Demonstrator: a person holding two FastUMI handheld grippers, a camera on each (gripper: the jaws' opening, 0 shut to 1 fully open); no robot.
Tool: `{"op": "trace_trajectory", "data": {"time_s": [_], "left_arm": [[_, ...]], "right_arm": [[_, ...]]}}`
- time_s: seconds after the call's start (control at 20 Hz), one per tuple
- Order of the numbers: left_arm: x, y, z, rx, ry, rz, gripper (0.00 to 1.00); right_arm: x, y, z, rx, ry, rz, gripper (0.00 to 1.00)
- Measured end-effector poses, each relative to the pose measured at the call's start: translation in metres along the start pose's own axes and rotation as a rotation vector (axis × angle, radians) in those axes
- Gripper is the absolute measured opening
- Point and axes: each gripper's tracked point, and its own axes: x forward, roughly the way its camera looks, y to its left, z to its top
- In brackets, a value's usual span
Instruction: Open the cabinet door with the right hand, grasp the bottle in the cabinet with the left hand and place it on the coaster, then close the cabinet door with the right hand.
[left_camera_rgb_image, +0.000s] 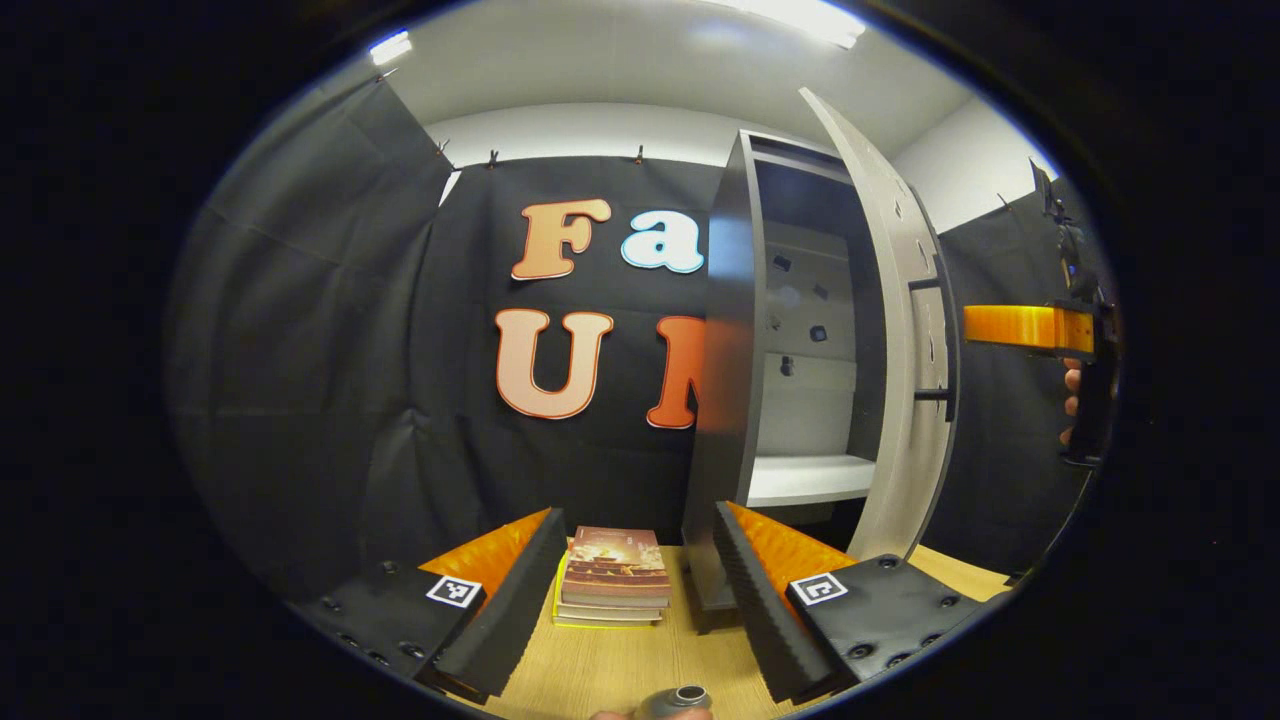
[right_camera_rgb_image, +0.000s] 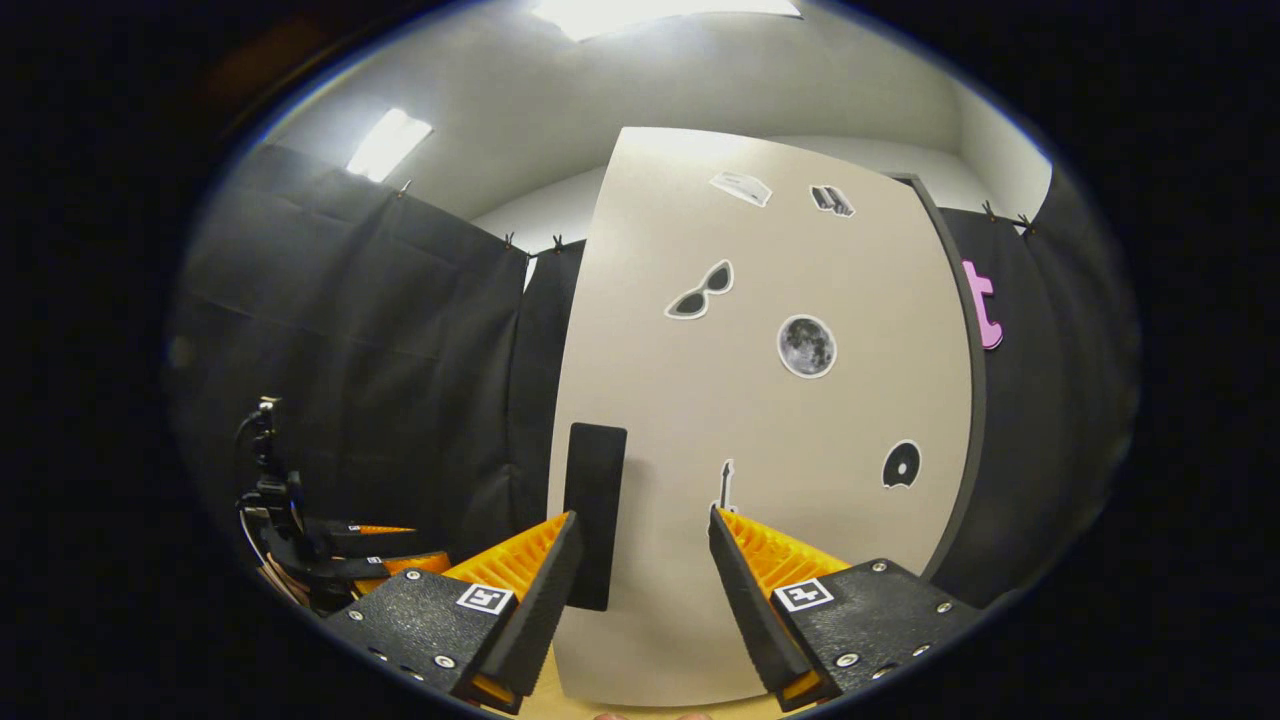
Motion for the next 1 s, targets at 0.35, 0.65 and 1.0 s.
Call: {"op": "trace_trajectory", "data": {"time_s": [0.35,0.65,1.0], "left_arm": [[-0.004,0.009,0.016,-0.07,-0.024,-0.02,0.96],[-0.007,0.018,0.03,-0.109,-0.027,-0.01,0.96],[-0.002,0.03,0.043,-0.09,-0.027,0.016,0.96]], "right_arm": [[0.024,0.014,0.003,-0.028,-0.01,-0.02,0.83],[0.045,0.007,-0.006,0.121,0.038,0.015,0.83],[0.051,0.009,-0.015,0.119,0.058,-0.032,0.83]]}}
